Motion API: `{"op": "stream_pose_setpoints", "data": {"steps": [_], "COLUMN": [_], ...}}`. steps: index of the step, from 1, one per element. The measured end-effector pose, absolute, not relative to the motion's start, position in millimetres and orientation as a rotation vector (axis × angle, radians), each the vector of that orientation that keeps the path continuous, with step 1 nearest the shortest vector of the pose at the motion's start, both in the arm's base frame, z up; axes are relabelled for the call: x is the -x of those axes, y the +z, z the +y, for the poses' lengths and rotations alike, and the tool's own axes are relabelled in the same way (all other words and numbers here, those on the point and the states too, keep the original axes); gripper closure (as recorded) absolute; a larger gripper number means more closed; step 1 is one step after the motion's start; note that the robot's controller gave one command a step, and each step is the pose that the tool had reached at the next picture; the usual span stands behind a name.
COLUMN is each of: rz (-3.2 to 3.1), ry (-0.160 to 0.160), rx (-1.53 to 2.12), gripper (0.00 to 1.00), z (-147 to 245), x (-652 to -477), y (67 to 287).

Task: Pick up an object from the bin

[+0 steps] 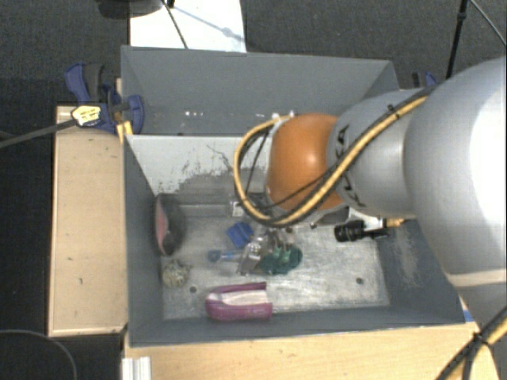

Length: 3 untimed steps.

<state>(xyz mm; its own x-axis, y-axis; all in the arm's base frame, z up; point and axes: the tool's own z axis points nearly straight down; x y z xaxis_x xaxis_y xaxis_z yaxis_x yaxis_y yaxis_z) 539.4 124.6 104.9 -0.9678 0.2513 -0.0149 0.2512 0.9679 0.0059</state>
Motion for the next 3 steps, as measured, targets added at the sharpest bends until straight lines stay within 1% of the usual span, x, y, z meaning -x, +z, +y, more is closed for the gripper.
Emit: {"op": "stream_pose_setpoints", "data": {"steps": [1, 2, 3], "rz": [3.091, 3.015, 2.930], "ry": [0.004, -0.001, 0.005], "rx": [-0.534, -0.886, -1.120], "gripper": [0.00, 0.00, 0.00], "z": [125, 115, 116], "x": [-533.3, -532.2, -528.8], "y": [120, 110, 73]}}
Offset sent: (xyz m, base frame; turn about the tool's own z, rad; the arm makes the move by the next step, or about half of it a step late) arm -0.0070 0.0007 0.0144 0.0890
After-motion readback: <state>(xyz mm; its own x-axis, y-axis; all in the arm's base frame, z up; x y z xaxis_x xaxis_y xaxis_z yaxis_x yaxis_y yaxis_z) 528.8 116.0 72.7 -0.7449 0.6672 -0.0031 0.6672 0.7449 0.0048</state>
